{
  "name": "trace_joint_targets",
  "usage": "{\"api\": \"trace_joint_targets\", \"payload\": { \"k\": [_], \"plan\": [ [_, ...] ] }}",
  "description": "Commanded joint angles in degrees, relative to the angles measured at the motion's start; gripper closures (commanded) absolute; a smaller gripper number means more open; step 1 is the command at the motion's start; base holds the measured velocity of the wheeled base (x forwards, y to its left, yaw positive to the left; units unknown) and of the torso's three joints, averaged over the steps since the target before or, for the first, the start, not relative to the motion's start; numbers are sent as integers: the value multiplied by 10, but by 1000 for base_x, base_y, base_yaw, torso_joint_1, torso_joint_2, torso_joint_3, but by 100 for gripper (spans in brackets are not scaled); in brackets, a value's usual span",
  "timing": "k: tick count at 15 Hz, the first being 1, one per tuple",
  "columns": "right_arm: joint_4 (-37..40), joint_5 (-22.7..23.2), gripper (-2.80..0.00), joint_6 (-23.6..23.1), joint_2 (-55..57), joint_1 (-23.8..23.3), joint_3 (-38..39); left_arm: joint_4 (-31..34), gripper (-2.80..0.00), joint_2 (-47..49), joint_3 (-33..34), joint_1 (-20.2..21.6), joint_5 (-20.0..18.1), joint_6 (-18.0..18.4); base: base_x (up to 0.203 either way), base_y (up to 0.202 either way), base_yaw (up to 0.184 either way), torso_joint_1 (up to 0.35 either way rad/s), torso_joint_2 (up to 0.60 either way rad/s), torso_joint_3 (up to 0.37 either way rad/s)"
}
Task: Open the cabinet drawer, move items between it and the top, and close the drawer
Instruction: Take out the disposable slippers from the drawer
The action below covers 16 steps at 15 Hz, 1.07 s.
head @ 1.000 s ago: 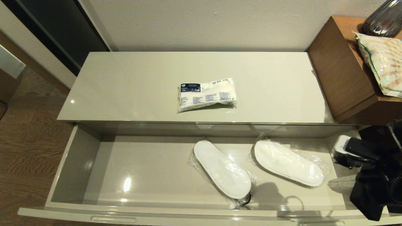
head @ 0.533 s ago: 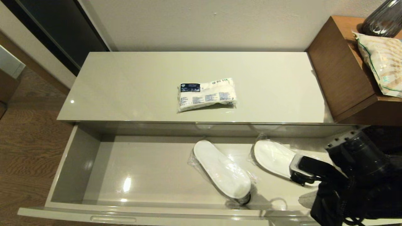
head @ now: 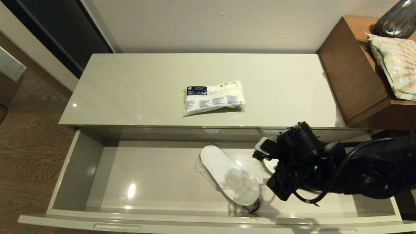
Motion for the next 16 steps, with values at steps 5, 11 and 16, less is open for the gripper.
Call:
{"api": "trace_joint_targets", "payload": {
  "k": [5, 11, 16],
  "plan": [
    [-2, -18, -280, 59, 85, 60, -54, 0, 0, 1, 0, 0, 0, 0, 0, 0, 0, 0, 0, 0],
    [-89, -73, -280, 130, 237, 70, -88, 0, 0, 0, 0, 0, 0, 0, 0, 0, 0, 0, 0, 0],
    [-104, -107, -280, 135, 311, 73, -199, 0, 0, 1, 0, 0, 0, 0, 0, 0, 0, 0, 0, 0]
  ]
}}
